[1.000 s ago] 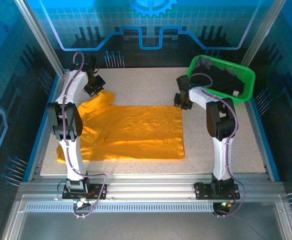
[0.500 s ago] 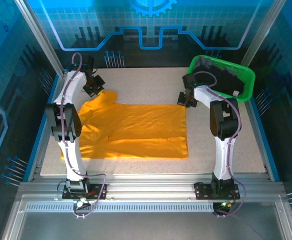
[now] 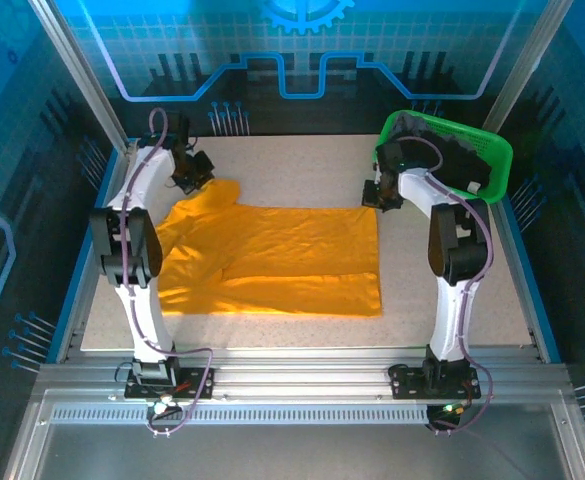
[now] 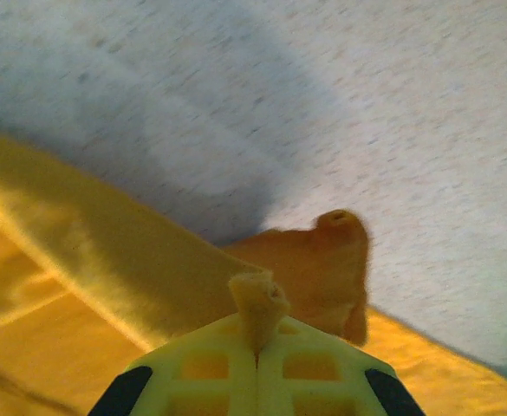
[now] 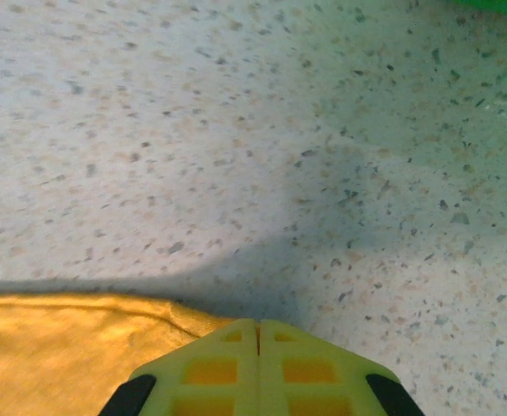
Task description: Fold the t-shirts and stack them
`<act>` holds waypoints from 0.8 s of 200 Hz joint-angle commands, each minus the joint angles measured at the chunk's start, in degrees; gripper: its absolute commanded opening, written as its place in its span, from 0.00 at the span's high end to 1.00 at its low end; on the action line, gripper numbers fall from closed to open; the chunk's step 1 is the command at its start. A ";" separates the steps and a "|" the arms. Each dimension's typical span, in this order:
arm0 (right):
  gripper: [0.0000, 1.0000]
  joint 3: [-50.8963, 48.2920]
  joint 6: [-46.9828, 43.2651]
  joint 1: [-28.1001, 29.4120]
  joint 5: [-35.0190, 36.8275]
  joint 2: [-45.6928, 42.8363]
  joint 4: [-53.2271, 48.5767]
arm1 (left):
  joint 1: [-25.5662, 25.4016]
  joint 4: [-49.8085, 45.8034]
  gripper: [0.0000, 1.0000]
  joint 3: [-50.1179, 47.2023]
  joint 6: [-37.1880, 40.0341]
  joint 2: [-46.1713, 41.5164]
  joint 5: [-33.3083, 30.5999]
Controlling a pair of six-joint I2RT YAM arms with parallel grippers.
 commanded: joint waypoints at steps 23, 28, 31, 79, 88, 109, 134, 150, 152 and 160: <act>1.00 -10.41 -1.78 2.44 -0.85 -12.19 2.51 | 2.46 0.43 1.00 -20.61 1.05 -20.82 -7.60; 1.00 -11.96 -1.00 2.74 -0.20 -13.39 2.64 | 2.82 0.47 1.00 -22.82 0.83 -23.11 -7.97; 1.00 -12.88 -0.52 2.93 0.30 -14.31 2.61 | 3.08 0.43 1.00 -24.10 0.76 -24.27 -8.17; 1.00 -24.87 3.93 7.00 8.16 -24.43 0.24 | 6.55 -3.58 1.00 -39.92 -4.06 -40.94 -10.71; 1.00 -26.31 3.94 7.42 8.45 -25.40 -0.05 | 6.91 -4.49 1.00 -42.17 -5.04 -43.48 -11.95; 1.00 -28.41 3.70 8.17 9.56 -26.53 -1.75 | 7.95 -6.37 1.00 -45.99 -5.83 -48.34 -15.97; 1.00 -30.31 3.49 8.60 9.60 -27.29 -3.72 | 8.88 -8.00 1.00 -47.85 -4.78 -50.48 -18.41; 1.00 -31.01 3.82 9.06 10.00 -27.16 -5.39 | 8.85 -8.77 1.00 -48.51 -4.78 -51.08 -19.33; 1.00 -31.02 3.88 9.11 10.03 -27.11 -5.58 | 8.87 -8.78 1.00 -48.62 -4.82 -51.19 -19.29; 1.00 -31.48 4.01 9.20 10.21 -26.99 -6.00 | 8.88 -9.22 1.00 -49.00 -5.19 -51.80 -19.41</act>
